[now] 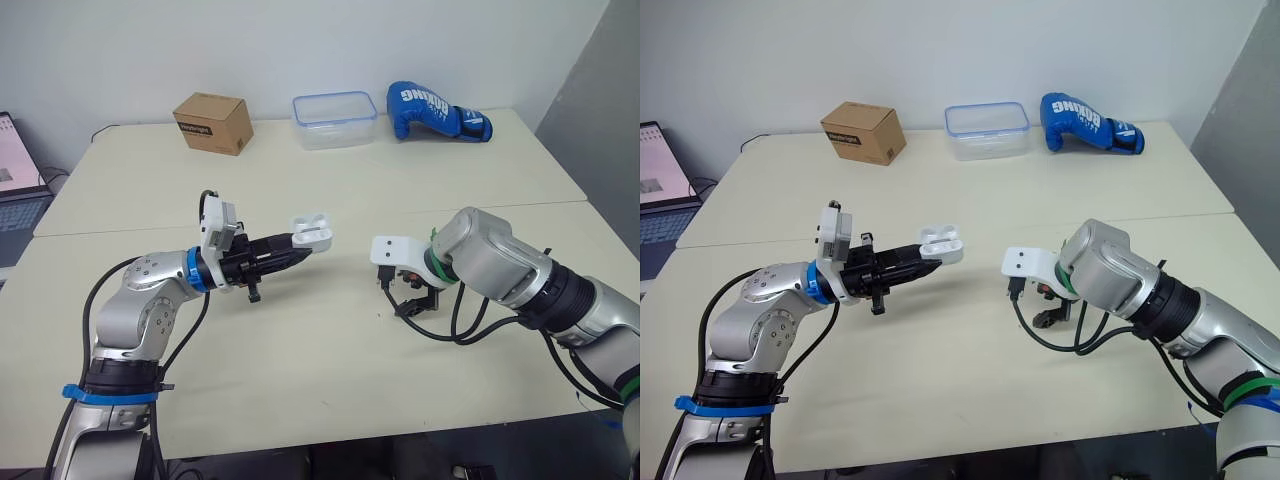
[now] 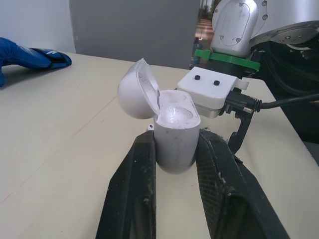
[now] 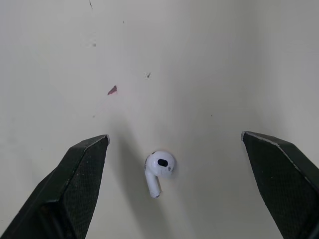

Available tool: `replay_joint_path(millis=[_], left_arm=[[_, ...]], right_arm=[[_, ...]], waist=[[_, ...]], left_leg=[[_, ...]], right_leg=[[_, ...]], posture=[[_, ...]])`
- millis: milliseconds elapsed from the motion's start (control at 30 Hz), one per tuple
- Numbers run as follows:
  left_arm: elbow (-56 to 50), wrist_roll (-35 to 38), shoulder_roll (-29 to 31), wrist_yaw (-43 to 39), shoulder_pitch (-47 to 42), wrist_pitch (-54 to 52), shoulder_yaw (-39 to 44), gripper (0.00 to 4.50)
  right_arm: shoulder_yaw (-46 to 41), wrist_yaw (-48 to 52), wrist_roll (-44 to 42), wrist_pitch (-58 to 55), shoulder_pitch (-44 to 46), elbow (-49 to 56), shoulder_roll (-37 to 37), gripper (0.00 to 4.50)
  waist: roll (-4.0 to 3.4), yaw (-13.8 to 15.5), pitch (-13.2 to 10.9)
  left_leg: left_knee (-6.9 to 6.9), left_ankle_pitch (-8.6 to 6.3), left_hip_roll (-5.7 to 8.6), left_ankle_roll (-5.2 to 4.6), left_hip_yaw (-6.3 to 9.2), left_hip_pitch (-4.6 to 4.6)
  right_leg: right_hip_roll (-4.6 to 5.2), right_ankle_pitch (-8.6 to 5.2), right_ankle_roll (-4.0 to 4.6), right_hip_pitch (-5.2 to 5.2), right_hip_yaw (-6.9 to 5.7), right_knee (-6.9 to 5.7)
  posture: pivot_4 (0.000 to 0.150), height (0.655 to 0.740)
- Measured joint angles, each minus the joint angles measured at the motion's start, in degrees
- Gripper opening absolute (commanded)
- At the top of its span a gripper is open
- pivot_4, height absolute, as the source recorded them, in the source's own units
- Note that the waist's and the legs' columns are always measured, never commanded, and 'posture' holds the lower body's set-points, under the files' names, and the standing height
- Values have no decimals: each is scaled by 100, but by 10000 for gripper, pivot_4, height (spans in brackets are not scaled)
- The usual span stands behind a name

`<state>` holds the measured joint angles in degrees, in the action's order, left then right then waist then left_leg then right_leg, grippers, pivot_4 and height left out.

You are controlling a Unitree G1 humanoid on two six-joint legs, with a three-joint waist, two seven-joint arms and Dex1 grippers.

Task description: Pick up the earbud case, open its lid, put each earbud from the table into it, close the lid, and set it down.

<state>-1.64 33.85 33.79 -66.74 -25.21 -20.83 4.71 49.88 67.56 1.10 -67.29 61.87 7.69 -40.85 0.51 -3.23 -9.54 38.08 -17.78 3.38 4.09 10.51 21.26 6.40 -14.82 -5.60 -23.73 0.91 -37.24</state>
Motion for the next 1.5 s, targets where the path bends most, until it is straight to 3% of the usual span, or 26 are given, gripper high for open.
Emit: replay_joint_path(millis=[267, 367, 467, 1233, 1333, 1500], left_arm=[[0, -4, -8, -1, 4, 2, 0, 7562], [0, -5, -8, -1, 4, 2, 0, 7562], [0, -6, -12, 0, 4, 3, 0, 7562], [5, -44, -18, 1, 3, 2, 0, 7562], [5, -46, -18, 1, 3, 2, 0, 7562], [5, -49, -18, 14, 3, 2, 0, 7562]], right_arm=[[111, 81, -24, -201, 9, 120, -148, 44614], [109, 59, -24, -224, 2, 124, -149, 38299], [105, 0, -25, -223, -8, 123, -148, 28276], [23, -420, -466, -694, -213, 161, -144, 28276], [23, -497, -484, -712, -213, 161, -140, 22155], [22, -565, -531, -739, -212, 176, -140, 4312]], waist=[[0, 1, 0], [0, 2, 0], [0, 1, 0], [0, 3, 0], [0, 2, 0], [0, 2, 0]], left_leg=[[0, 0, -1, 0, 0, 1], [0, 0, -1, 0, 0, 1], [0, 0, -1, 0, 0, 1], [0, 0, -1, 0, 0, 0], [0, 0, -1, 0, 0, 0], [0, 0, -1, 0, 0, 0]], right_leg=[[0, 0, 0, -1, -1, -1], [0, 0, 0, -1, 0, -1], [0, 0, 0, -1, 0, -1], [0, 0, 0, 0, 0, -1], [0, 0, 0, 0, -1, -2], [0, 0, 0, 0, 0, -1]], posture=[[1500, 7307], [1500, 7307], [1500, 7307], [1500, 7307], [1500, 7307], [1500, 7307]])
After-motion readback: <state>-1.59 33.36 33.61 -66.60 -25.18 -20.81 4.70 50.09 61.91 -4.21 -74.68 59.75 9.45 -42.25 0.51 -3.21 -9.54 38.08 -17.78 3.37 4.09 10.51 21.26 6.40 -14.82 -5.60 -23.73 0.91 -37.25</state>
